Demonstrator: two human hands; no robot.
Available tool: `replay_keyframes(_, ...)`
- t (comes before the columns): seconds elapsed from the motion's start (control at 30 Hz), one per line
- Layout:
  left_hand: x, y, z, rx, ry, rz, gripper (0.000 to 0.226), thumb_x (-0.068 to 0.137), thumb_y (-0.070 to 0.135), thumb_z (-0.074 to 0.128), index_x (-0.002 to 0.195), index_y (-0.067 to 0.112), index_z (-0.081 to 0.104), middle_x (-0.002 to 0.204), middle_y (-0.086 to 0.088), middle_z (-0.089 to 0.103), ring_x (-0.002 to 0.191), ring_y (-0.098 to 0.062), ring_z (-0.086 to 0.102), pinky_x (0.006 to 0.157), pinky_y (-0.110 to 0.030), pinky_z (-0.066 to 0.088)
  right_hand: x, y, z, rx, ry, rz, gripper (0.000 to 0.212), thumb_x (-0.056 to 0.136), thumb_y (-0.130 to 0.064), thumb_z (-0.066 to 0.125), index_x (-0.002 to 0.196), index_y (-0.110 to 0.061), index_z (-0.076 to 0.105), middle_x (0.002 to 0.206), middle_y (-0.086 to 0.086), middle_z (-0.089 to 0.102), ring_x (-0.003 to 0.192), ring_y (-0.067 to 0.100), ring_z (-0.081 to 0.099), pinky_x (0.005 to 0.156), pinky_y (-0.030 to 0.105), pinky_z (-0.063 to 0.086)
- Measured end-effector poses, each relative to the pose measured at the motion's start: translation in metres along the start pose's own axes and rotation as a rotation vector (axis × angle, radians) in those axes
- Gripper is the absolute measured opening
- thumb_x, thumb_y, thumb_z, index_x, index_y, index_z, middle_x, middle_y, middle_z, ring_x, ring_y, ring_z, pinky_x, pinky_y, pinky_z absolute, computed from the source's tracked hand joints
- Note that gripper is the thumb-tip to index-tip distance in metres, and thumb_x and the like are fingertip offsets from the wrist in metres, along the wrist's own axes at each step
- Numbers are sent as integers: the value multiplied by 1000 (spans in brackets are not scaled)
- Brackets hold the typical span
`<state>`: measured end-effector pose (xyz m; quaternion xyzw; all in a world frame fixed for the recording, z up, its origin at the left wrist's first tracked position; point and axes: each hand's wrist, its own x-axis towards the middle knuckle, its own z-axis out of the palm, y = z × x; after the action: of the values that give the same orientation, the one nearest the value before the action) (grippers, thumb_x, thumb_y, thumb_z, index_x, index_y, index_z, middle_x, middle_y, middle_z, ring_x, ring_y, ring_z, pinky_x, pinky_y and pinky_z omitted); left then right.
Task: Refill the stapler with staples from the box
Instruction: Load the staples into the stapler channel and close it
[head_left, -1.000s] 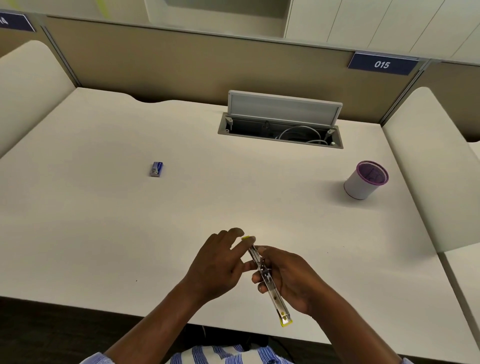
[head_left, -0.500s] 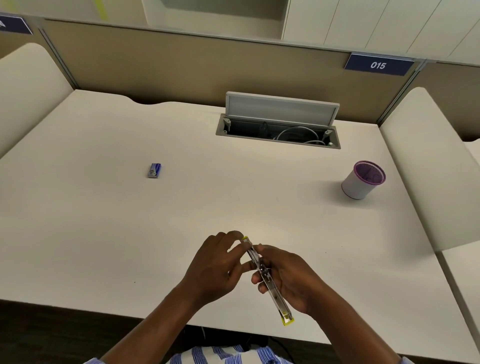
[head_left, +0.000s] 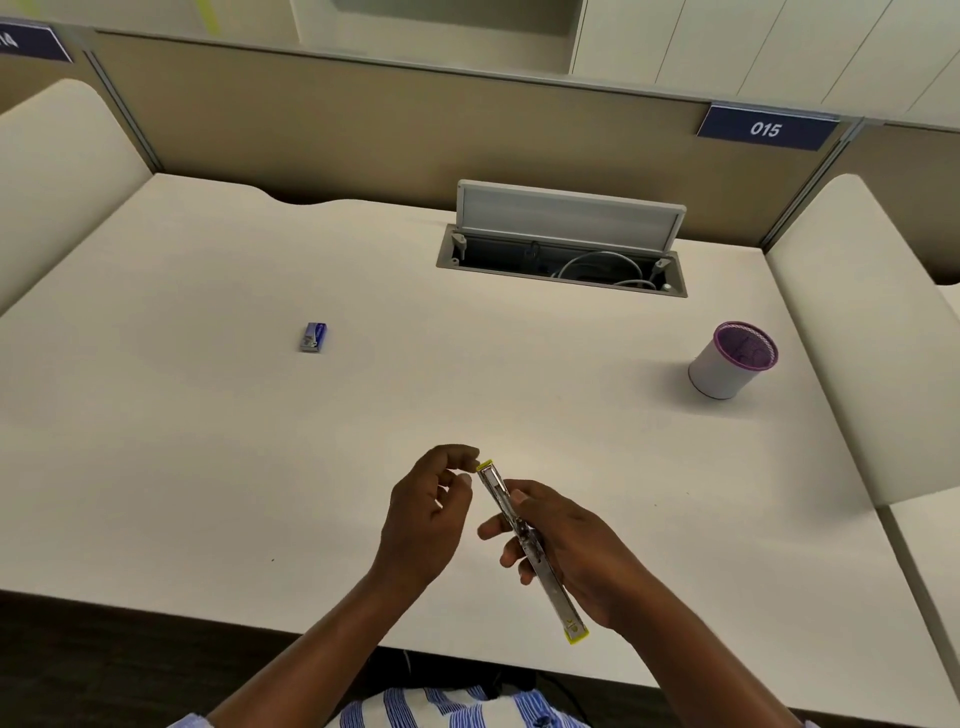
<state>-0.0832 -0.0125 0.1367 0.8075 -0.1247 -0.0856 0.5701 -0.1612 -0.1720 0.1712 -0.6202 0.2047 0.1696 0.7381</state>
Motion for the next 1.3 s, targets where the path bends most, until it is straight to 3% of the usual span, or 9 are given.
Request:
replay_keyframes(0.33, -1, 4, 6, 20, -51, -26, 15, 98, 18, 62, 105, 26, 71, 92, 15, 73, 81, -8, 66, 64, -11, 45, 12, 7, 7, -68, 120, 39, 35, 104, -40, 49, 102, -12, 69, 75, 6, 70, 55, 18, 60, 47, 24, 40)
replay_keyframes(0.57, -2, 0, 6, -7, -61, -50, 18, 99, 20, 61, 108, 32, 70, 94, 15, 73, 81, -10, 67, 68, -20, 52, 15, 9, 8, -57, 126, 55, 36, 105, -41, 49, 103, -11, 70, 76, 7, 71, 55, 18, 61, 48, 25, 42)
replay_keyframes(0.67, -1, -4, 4, -3, -125, -54, 41, 97, 6, 55, 123, 36, 65, 100, 20, 70, 85, -10, 66, 70, -18, 52, 17, 8, 8, 75, 113, 71, 38, 106, -36, 44, 111, -9, 71, 81, 11, 72, 61, 21, 62, 53, 28, 45)
replay_keyframes(0.77, -2, -9, 0, 103, -293, 10, 73, 90, -2, 52, 149, 40, 40, 122, 26, 57, 97, -9, 60, 77, -23, 52, 20, 4, 5, 222, 87, 100, 35, 105, -24, 43, 116, -8, 71, 87, 15, 71, 68, 23, 65, 59, 31, 51)
replay_keyframes(0.97, 9, -15, -15, 346, -604, 170, 112, 85, 35, 73, 152, 52, -16, 155, 43, 4, 137, 4, 34, 113, -22, 32, 29, -3, 2, 472, 85, 133, 32, 101, -5, 45, 125, 3, 64, 98, 24, 70, 87, 34, 71, 76, 44, 63)
replay_keyframes(1.07, 15, -14, -18, 403, -635, 216, 137, 64, 61, 83, 150, 51, -23, 152, 48, -15, 140, 18, 9, 112, -16, 16, 34, -6, 4, 565, 82, 141, 32, 101, -1, 44, 127, 5, 63, 99, 25, 71, 88, 35, 72, 82, 46, 63)
replay_keyframes(1.13, 14, -13, -17, 403, -610, 258, 145, 56, 65, 85, 152, 47, -22, 162, 36, -9, 146, 16, 6, 116, -20, 18, 36, -9, 6, 628, 61, 141, 31, 100, 2, 46, 125, 5, 64, 98, 24, 72, 88, 34, 74, 85, 49, 62)
replay_keyframes(1.2, 12, -12, -13, 369, -570, 279, 143, 58, 61, 85, 155, 43, -18, 164, 28, 8, 148, 5, 21, 117, -26, 30, 38, -9, 10, 694, 24, 143, 30, 99, 4, 46, 122, 7, 64, 94, 23, 73, 85, 34, 76, 81, 49, 63)
replay_keyframes(1.3, 12, -12, -11, 194, -512, 173, 134, 64, 51, 87, 156, 46, -11, 143, 36, 35, 124, 9, 49, 95, -10, 45, 40, -5, 17, 722, -10, 154, 30, 98, 5, 44, 120, 6, 65, 93, 21, 72, 84, 33, 75, 76, 45, 63)
